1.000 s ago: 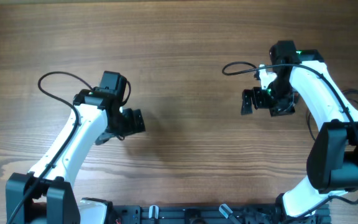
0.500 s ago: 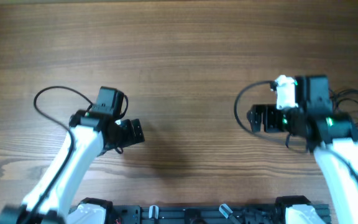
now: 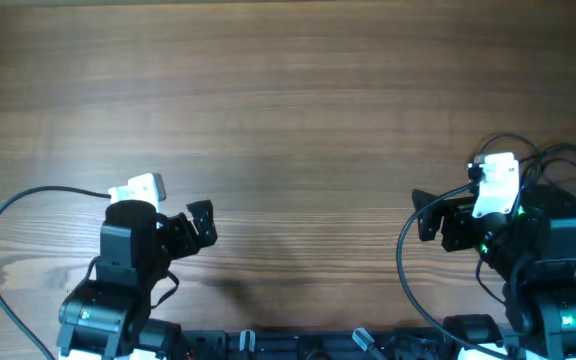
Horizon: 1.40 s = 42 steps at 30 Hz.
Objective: Untangle cables
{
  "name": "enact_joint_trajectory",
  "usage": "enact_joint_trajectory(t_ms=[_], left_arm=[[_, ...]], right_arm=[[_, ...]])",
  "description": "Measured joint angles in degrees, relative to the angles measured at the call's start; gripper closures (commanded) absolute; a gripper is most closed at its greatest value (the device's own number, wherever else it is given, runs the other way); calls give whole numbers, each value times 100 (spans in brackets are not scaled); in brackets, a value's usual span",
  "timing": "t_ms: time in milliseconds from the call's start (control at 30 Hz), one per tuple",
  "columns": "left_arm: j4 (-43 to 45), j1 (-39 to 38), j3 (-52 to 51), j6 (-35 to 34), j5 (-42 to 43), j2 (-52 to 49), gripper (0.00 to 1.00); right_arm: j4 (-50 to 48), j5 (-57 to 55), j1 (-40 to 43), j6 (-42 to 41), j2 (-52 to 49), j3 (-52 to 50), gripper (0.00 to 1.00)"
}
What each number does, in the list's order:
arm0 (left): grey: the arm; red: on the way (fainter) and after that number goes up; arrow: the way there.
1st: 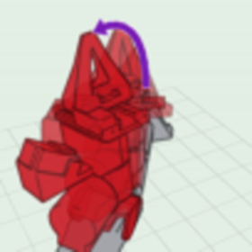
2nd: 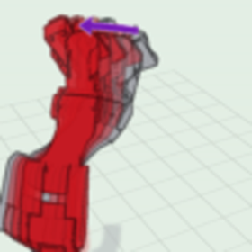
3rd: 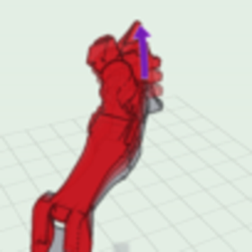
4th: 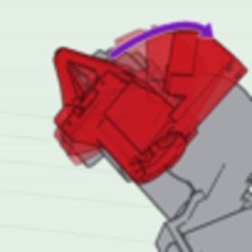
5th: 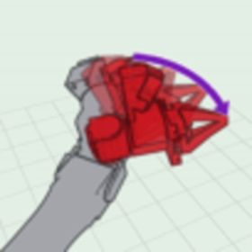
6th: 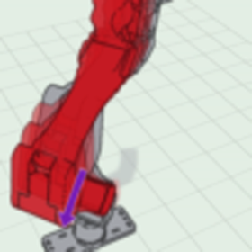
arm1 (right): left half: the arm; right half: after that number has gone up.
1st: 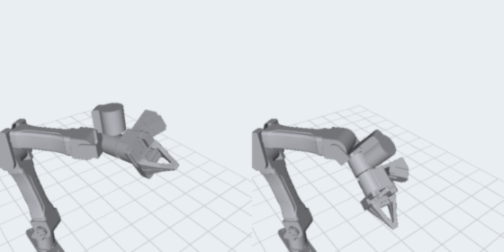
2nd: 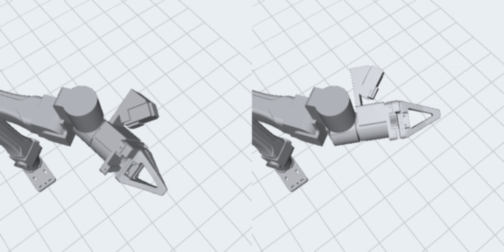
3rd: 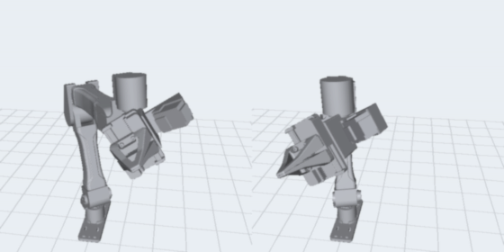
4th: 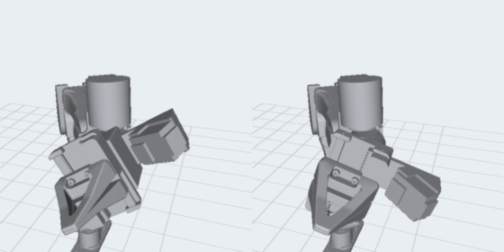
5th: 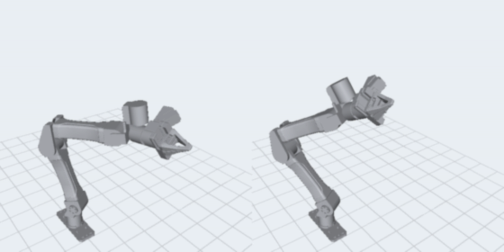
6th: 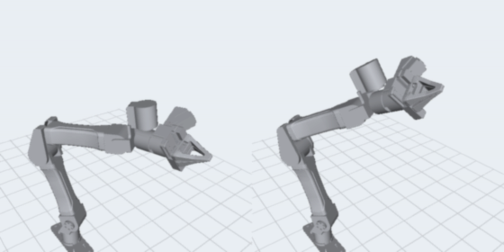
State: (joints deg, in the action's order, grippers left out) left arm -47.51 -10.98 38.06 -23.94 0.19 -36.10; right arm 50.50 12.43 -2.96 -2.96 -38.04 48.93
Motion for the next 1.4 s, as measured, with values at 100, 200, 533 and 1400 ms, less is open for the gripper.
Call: enact_joint_trajectory(t_ms=[100,200,533,1400], left_arm=[[0,0,-2,0,-24,0,0],[0,0,-9,0,-35,0,0],[-2,0,-11,0,-35,0,0],[0,0,-31,0,-37,-4,0]], right_arm=[[0,0,0,0,-101,-4,0],[-2,0,0,-2,-232,-4,0],[-24,0,0,-2,-697,-138,0],[-3980,-114,-13,-20,3526,-3613,0]])
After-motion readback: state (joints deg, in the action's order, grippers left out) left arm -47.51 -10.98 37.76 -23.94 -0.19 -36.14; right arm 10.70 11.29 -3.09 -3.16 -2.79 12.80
